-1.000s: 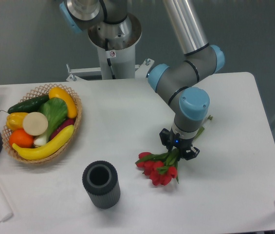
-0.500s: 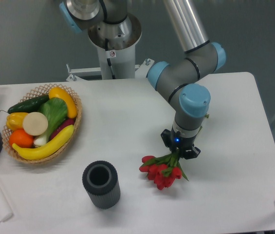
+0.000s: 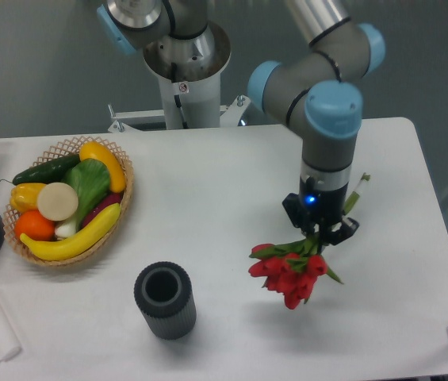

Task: Pick up the flowers from the table
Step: 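Lift the grasped tulip bunch up off the table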

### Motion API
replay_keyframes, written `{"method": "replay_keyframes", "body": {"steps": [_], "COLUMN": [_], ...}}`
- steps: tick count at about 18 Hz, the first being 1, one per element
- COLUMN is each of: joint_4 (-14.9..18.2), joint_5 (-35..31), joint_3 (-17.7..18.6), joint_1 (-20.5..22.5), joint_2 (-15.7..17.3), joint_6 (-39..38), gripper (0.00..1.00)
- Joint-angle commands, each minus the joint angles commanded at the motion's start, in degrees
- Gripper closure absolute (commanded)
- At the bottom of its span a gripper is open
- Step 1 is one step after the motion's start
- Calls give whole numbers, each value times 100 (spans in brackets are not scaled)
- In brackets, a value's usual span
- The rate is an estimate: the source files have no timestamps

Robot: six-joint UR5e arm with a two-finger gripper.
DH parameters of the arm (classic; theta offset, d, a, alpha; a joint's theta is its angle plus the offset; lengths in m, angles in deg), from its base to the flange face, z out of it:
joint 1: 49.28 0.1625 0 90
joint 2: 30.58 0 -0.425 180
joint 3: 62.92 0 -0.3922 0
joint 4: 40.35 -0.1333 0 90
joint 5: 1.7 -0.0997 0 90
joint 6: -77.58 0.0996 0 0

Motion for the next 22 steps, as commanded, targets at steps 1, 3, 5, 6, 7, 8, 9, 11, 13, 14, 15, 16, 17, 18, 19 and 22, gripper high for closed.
{"method": "replay_keyframes", "body": {"steps": [1, 3, 5, 6, 7, 8, 9, 11, 13, 14, 15, 16, 17, 18, 19, 22], "joint_4": [44, 105, 254, 359, 465, 588, 763, 1254, 1930, 2256, 2502, 2609, 2628, 2645, 2663, 2733], "joint_5": [237, 494, 503, 503, 503, 503, 503, 503, 468, 468, 486, 503, 512, 538, 643, 802], "joint_3": [-44, -53, -123, -185, -272, -377, -474, -685, -1071, -1299, -1449, -1512, -1504, -1512, -1521, -1433], "joint_1": [88, 185, 220, 229, 229, 238, 238, 308, 361, 361, 352, 335, 308, 291, 291, 308], "joint_2": [44, 158, 238, 247, 247, 238, 229, 229, 229, 229, 221, 229, 238, 238, 255, 352], "joint_6": [-53, -54, -28, 7, 60, 113, 209, 577, 719, 737, 755, 746, 746, 746, 746, 684], "gripper": [72, 72, 72, 72, 72, 74, 77, 78, 77, 77, 77, 77, 77, 77, 77, 77]}}
